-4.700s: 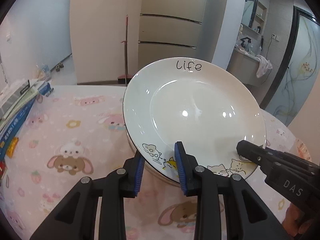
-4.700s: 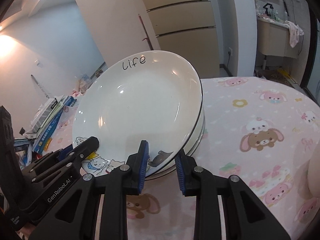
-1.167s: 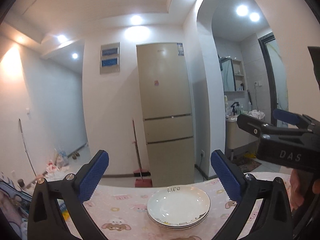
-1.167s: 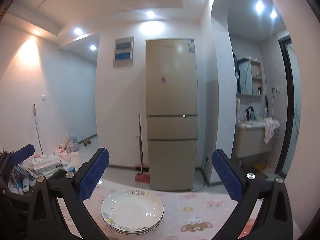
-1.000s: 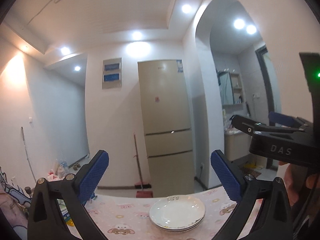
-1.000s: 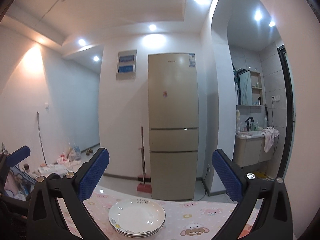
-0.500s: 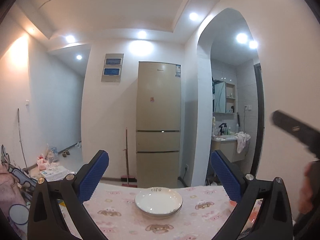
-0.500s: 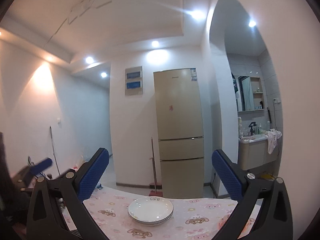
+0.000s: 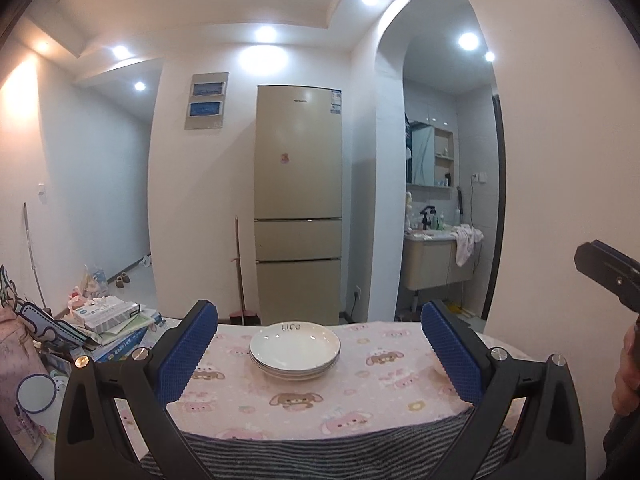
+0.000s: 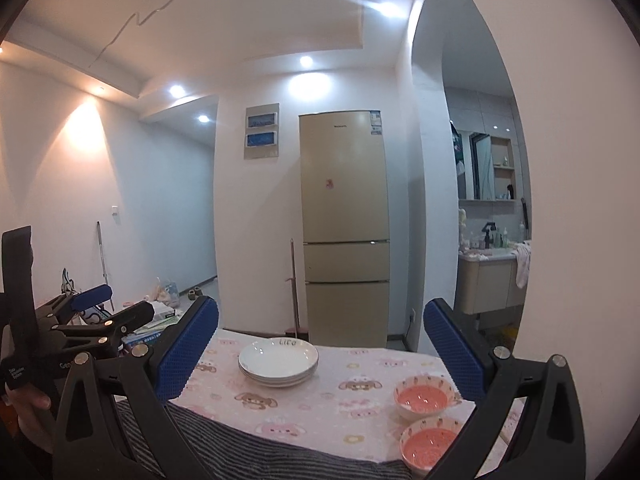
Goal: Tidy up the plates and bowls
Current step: 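Raise both tools and move them toward the pink bowls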
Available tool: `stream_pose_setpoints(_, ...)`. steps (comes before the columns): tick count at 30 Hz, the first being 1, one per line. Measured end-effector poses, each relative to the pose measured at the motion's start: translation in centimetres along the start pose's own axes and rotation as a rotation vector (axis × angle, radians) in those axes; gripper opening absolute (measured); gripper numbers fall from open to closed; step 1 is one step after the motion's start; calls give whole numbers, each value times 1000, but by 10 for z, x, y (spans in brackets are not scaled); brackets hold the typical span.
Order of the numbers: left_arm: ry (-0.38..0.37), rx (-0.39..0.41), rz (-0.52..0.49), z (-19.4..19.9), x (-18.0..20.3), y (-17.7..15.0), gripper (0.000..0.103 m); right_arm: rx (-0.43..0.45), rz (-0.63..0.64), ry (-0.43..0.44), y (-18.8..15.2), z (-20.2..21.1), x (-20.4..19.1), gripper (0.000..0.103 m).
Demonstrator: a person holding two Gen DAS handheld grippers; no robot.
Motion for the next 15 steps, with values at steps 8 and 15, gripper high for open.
stream_pose_setpoints(8, -60, -127, -27, -29, 42, -31, 103, -71, -50, -36, -24, 5, 38, 102)
stream_pose_setpoints(15, -124, -230, -12, -54, 74, -59, 103, -129, -71, -165, -49, 3, 87, 95)
Point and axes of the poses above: each gripper's, at about its wrist camera, not at the fingertips, and z roughly against the way its jaws point, x to its right, y to its top, the point moved 9 cm from there along -z, roughly the way its jaws point, and after that the axes turned 4 degrees about y, right-handed, at the moved point
